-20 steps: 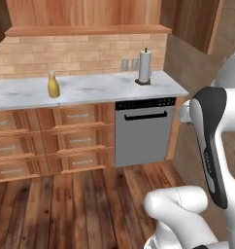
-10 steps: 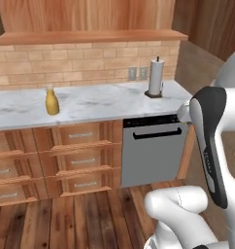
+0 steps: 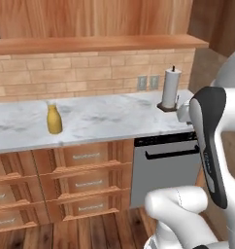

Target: There is a tray on the dining counter. Grab the cup, mug, and pitcher and place them on the tray. The pitcher may be placed next to the tray if it cannot fit the tray.

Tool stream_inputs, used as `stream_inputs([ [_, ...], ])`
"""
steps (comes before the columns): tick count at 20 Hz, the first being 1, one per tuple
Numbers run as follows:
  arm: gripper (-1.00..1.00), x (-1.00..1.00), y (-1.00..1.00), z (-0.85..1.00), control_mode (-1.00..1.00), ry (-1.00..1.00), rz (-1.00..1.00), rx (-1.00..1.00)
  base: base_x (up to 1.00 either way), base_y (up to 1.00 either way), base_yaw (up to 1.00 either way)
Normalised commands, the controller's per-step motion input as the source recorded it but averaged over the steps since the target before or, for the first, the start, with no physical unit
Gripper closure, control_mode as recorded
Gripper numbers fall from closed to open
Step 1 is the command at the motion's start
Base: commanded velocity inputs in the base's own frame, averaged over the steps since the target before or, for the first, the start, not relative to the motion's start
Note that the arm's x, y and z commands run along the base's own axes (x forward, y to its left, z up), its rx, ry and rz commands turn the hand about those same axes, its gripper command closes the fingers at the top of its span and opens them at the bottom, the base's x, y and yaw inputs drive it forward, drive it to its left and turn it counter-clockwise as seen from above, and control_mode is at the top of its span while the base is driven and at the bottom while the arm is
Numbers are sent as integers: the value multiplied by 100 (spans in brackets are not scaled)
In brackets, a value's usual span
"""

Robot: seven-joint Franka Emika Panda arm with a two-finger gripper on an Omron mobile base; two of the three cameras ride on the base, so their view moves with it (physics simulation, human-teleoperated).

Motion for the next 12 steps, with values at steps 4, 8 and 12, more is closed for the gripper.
stream_inputs([
  [4, -100, 0, 0, 0, 100, 0, 0, 0, 73, 37, 0],
  [8, -100, 0, 0, 0, 100, 0, 0, 0, 61, 52, 0],
  [12, -100, 0, 0, 0, 100, 0, 0, 0, 48, 53, 0],
])
